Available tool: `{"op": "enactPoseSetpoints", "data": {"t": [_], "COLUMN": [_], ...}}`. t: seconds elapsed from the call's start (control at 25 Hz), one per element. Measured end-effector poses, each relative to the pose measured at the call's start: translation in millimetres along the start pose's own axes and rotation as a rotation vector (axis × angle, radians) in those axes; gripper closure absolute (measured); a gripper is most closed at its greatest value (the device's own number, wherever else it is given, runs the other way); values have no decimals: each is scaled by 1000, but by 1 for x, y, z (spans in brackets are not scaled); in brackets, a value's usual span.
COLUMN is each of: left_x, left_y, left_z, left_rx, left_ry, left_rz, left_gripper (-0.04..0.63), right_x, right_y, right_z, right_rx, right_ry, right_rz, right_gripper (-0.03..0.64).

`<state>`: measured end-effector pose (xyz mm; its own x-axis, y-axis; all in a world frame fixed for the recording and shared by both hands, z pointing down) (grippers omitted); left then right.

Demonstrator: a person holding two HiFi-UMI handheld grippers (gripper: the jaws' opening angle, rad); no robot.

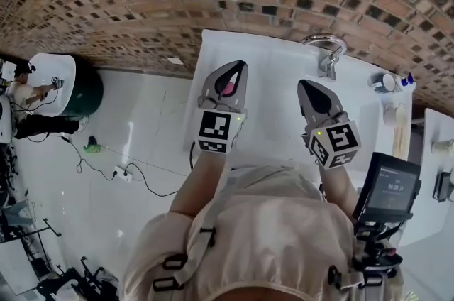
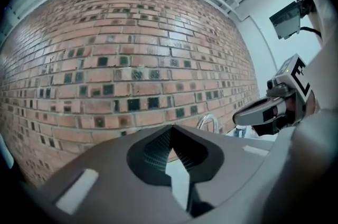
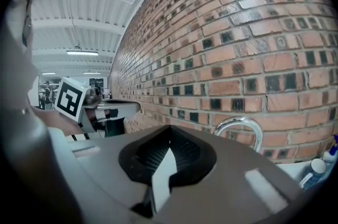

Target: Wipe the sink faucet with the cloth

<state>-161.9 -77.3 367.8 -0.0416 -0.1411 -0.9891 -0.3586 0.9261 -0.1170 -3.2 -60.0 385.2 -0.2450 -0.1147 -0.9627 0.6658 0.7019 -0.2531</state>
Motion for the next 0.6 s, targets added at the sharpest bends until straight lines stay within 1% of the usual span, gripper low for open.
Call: {"op": "enactPoseSetpoints", "data": {"t": [0.12,0.24,0.32,0.44,0.52,0.6], "left_x": [10,14,12,10,9,6], "left_y": [-3,-2,-2,-5,-10,-13], "left_z": [33,59,78,104,110,110], "left_rx": [-98,-159,-199,-274,-303,-309], "left_ry": [17,24,29,51,62,80], "left_rz": [20,29,17,22,26,20], "left_gripper": [594,594,594,594,594,594], "right_x": [6,11,17,22,20,17], "right_y": [15,22,33,49,51,51], "right_z": [5,3,2,4,6,5], "right_rx": [-34,-15,-2,-6,-7,-5], "right_ry": [14,28,47,77,83,86], "right_rz": [21,52,74,89,91,90], "right_gripper": [623,623,623,623,623,624]}}
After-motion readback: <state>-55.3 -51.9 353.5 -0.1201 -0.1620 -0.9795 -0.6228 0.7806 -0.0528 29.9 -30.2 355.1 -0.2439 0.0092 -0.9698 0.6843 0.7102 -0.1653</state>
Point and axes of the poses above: the fingertips, and each gripper's own axes: y backward along the fingers, z to its right, x out of its top, the point moved 2 cm from there along y, backward along the fingers, and after that the axes turned 10 degrees about y, right-handed, at the moved point
